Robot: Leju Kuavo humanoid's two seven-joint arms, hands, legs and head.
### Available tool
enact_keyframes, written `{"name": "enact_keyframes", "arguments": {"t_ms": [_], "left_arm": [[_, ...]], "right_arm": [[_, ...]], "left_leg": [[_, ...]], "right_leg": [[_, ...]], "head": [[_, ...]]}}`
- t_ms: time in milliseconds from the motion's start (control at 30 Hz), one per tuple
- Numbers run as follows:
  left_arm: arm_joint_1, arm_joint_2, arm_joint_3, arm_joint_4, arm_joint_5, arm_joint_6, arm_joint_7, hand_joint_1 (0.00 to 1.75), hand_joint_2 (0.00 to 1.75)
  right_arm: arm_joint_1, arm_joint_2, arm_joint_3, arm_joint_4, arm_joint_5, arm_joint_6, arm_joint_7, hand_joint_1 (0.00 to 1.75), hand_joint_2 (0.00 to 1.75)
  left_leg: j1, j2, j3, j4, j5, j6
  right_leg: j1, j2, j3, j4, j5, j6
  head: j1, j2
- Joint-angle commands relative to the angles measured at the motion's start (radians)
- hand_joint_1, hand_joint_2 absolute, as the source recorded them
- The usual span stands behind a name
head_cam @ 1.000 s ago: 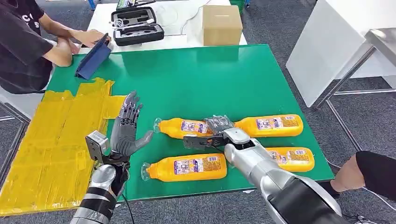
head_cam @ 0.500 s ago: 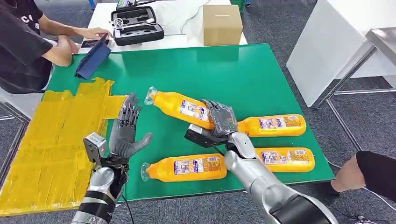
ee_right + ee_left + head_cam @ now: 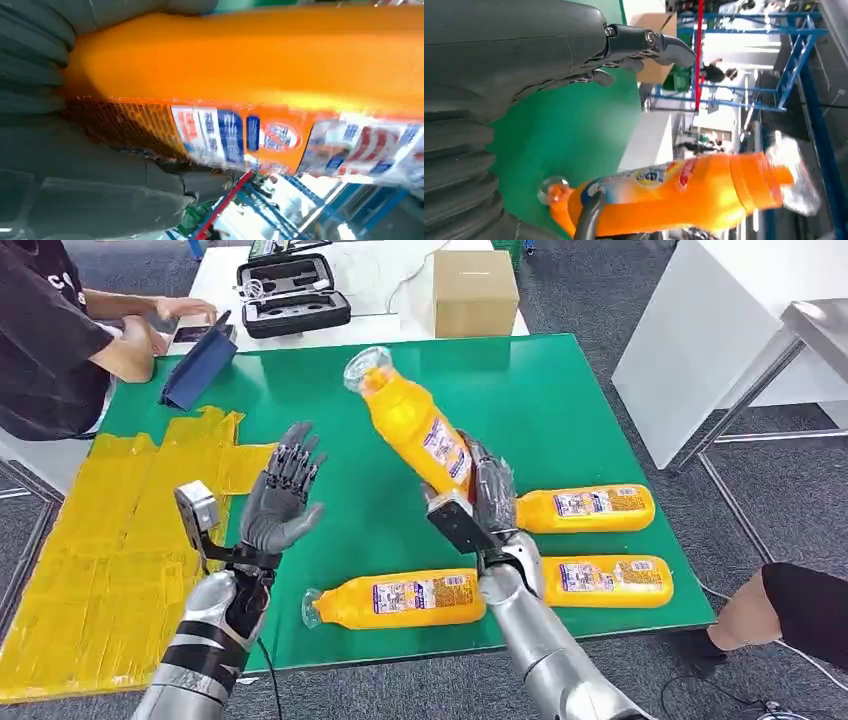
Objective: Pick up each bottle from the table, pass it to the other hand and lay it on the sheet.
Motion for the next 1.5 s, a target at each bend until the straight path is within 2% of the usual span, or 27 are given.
{"name": "enact_keyframes", "arguments": {"t_ms": [33, 67, 133, 300, 333, 367, 433, 467, 567, 600, 800, 867, 1100, 1200, 1267, 1300, 1333, 1500], "left_arm": [[-0.113, 0.031, -0.069, 0.088, 0.027, 0.004, 0.028, 0.0, 1.75], [-0.109, 0.032, -0.078, 0.075, 0.027, 0.006, 0.028, 0.0, 1.75], [-0.102, 0.026, -0.09, 0.065, 0.026, 0.011, 0.028, 0.0, 1.75], [-0.058, 0.033, -0.148, -0.03, 0.027, 0.021, 0.024, 0.0, 1.75], [-0.054, 0.036, -0.163, -0.045, 0.028, 0.024, 0.024, 0.0, 1.75], [-0.053, 0.038, -0.172, -0.05, 0.028, 0.026, 0.024, 0.0, 1.75], [-0.058, 0.038, -0.179, -0.045, 0.036, 0.03, 0.023, 0.0, 1.75], [-0.058, 0.038, -0.179, -0.045, 0.036, 0.03, 0.023, 0.0, 1.75], [-0.063, 0.037, -0.18, -0.037, 0.037, 0.031, 0.023, 0.0, 1.75], [-0.063, 0.037, -0.18, -0.037, 0.037, 0.031, 0.023, 0.0, 1.75], [-0.064, 0.038, -0.179, -0.034, 0.039, 0.031, 0.023, 0.0, 1.75], [-0.064, 0.038, -0.179, -0.034, 0.039, 0.031, 0.023, 0.0, 1.75], [-0.064, 0.038, -0.179, -0.034, 0.039, 0.031, 0.023, 0.0, 1.75], [-0.069, 0.034, -0.183, -0.019, 0.047, 0.029, 0.024, 0.0, 1.75], [-0.085, 0.028, -0.19, 0.013, 0.051, 0.032, 0.018, 0.0, 1.75], [-0.09, 0.026, -0.19, 0.023, 0.052, 0.036, 0.013, 0.0, 1.75], [-0.097, 0.025, -0.188, 0.04, 0.055, 0.044, 0.007, 0.0, 1.75], [-0.137, 0.024, -0.151, 0.14, 0.082, 0.057, 0.0, 0.0, 1.75]], "right_arm": [[-0.01, 0.025, -0.055, -0.003, -0.015, 0.006, -0.013, 1.75, 1.75], [-0.008, 0.025, -0.055, -0.002, -0.017, 0.009, -0.015, 1.75, 1.75], [-0.004, 0.027, -0.052, 0.0, -0.019, 0.013, -0.016, 1.75, 1.75], [-0.015, 0.029, -0.037, 0.049, -0.01, 0.025, -0.005, 1.71, 1.75], [-0.025, 0.031, -0.02, 0.081, 0.004, 0.038, 0.004, 1.75, 1.75], [-0.037, 0.034, 0.001, 0.114, 0.031, 0.041, 0.02, 1.69, 1.75], [-0.054, 0.047, 0.021, 0.157, 0.057, 0.026, 0.024, 1.71, 1.75], [-0.054, 0.047, 0.021, 0.157, 0.057, 0.026, 0.024, 1.71, 1.75], [-0.058, 0.06, 0.028, 0.17, 0.065, 0.012, 0.031, 1.71, 1.75], [-0.058, 0.06, 0.028, 0.17, 0.065, 0.012, 0.031, 1.71, 1.75], [-0.06, 0.056, 0.027, 0.173, 0.064, 0.014, 0.03, 1.71, 1.75], [-0.06, 0.056, 0.027, 0.173, 0.064, 0.014, 0.03, 1.71, 1.75], [-0.06, 0.056, 0.027, 0.173, 0.064, 0.014, 0.03, 1.71, 1.75], [-0.069, 0.073, 0.04, 0.192, 0.051, 0.061, 0.028, 1.71, 1.75], [-0.082, 0.101, 0.082, 0.215, 0.052, 0.097, -0.001, 1.73, 1.75], [-0.08, 0.111, 0.098, 0.21, 0.046, 0.109, -0.012, 1.71, 1.75], [-0.072, 0.117, 0.142, 0.186, 0.044, 0.133, -0.034, 1.66, 1.75], [-0.022, 0.129, 0.295, 0.068, 0.069, 0.146, -0.048, 1.66, 1.75]], "left_leg": [[0.0, -0.002, 0.003, 0.0, -0.001, -0.001], [0.001, -0.001, 0.007, 0.001, -0.004, -0.001], [0.0, -0.001, 0.003, 0.0, -0.001, -0.001], [0.0, 0.0, 0.005, 0.001, -0.003, -0.001], [0.001, 0.001, 0.007, 0.001, -0.004, -0.001], [0.0, 0.001, 0.003, 0.0, -0.002, -0.001], [0.0, 0.002, 0.008, 0.001, -0.004, -0.001], [0.0, 0.002, 0.002, 0.0, -0.001, -0.001], [0.0, 0.002, 0.005, 0.0, -0.003, -0.001], [0.0, 0.001, 0.001, -0.001, -0.001, -0.001], [0.0, 0.001, 0.005, 0.0, -0.003, -0.001], [0.0, 0.0, 0.002, 0.0, -0.001, 0.0], [0.0, 0.001, 0.004, 0.0, -0.002, -0.001], [0.0, 0.001, 0.005, 0.001, -0.003, -0.001], [0.0, 0.001, 0.002, 0.0, -0.001, -0.001], [0.0, 0.001, 0.005, 0.001, -0.003, -0.001], [0.0, 0.002, 0.003, 0.0, -0.002, -0.001], [0.001, 0.001, 0.003, 0.0, -0.002, -0.001]], "right_leg": [[0.001, -0.003, 0.004, 0.0, -0.002, -0.001], [0.001, -0.003, 0.008, 0.001, -0.004, -0.002], [0.0, -0.001, 0.003, 0.0, -0.001, -0.001], [0.001, -0.001, 0.005, 0.0, -0.003, -0.001], [0.001, -0.001, 0.007, 0.001, -0.004, -0.002], [0.001, 0.0, 0.003, 0.0, -0.001, -0.001], [0.001, 0.0, 0.008, 0.001, -0.003, -0.002], [0.0, 0.001, 0.002, 0.0, -0.001, -0.001], [0.001, 0.0, 0.005, 0.0, -0.002, -0.002], [0.0, 0.0, 0.001, 0.0, 0.0, -0.001], [0.001, 0.0, 0.006, 0.0, -0.003, -0.001], [0.0, 0.0, 0.003, 0.0, -0.001, -0.001], [0.001, 0.0, 0.005, 0.001, -0.002, -0.002], [0.001, 0.0, 0.005, 0.001, -0.002, -0.002], [0.0, 0.0, 0.002, 0.0, -0.001, -0.001], [0.001, 0.0, 0.005, 0.001, -0.003, -0.002], [0.001, 0.001, 0.003, 0.001, -0.002, -0.002], [0.001, 0.0, 0.003, 0.0, -0.002, -0.001]], "head": [[0.0, 0.0], [0.0, 0.0], [0.0, 0.0], [0.0, 0.0], [0.0, 0.0], [0.0, 0.0], [0.0, 0.0], [0.0, 0.0], [0.0, 0.0], [0.0, 0.0], [0.0, 0.0], [0.0, 0.0], [0.0, 0.0], [0.0, 0.0], [0.0, 0.0], [0.0, 0.0], [0.0, 0.0], [0.0, 0.0]]}}
